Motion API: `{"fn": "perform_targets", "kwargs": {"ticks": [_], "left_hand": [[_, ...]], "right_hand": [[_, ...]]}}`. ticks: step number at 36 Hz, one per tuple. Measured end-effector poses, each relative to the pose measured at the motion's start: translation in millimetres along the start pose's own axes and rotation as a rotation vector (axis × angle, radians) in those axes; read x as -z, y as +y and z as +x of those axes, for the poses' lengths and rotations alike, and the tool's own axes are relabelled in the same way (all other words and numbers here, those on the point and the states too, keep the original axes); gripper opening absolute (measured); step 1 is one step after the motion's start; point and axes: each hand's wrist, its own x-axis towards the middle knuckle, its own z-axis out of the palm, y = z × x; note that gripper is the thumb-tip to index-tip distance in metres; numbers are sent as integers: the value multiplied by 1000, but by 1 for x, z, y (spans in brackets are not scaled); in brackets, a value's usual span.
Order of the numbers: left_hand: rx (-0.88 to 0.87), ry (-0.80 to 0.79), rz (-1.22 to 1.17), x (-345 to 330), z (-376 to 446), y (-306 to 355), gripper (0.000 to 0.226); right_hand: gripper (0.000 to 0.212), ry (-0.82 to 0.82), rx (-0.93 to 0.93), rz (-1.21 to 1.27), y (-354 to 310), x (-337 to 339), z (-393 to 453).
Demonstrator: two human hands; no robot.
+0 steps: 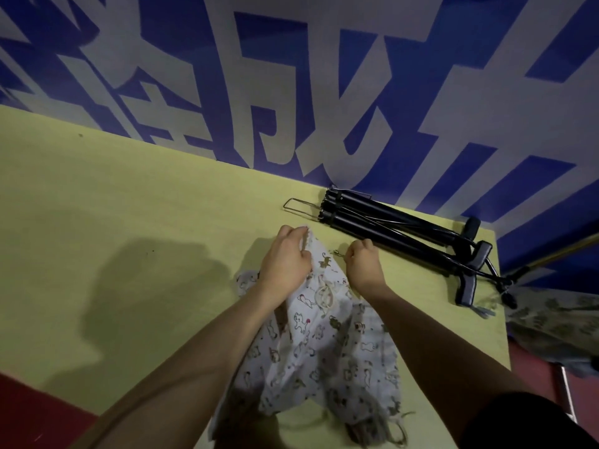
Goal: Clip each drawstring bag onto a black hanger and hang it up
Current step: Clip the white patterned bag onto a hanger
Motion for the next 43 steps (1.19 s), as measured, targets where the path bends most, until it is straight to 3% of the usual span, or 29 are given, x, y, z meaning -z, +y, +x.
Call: {"fn": "perform_targets", "kwargs": {"ticks": [4,9,14,18,21,24,32,37,43], "left_hand": [[-17,-9,14,2,0,3,52],[-38,-103,-6,-3,-10,16,55],[-55,-240,71,-5,-20,24,64],[-20,-280,1,-2,-33,39,70],[5,-264,-145,6,-45,54,66],[59,-232,-251,15,-55,63,79],[53,-152,-296,40,-82,80,78],[-54,-73,-189,50,-91,93,72],[-152,111,160,55,-95,86,59]], "right_hand": [[20,-54,-45,47,1,3,4],[11,15,-102,258,12,21,-9],[4,-14,60,776,-7,65,-42],[4,-157,221,952,-18,88,-70],[4,-205,333,890,-22,92,-86],[10,-172,427,783,-21,95,-100],[15,6,713,161,-28,114,-118],[14,22,772,145,-28,116,-114],[21,101,754,211,-42,112,-114]]}}
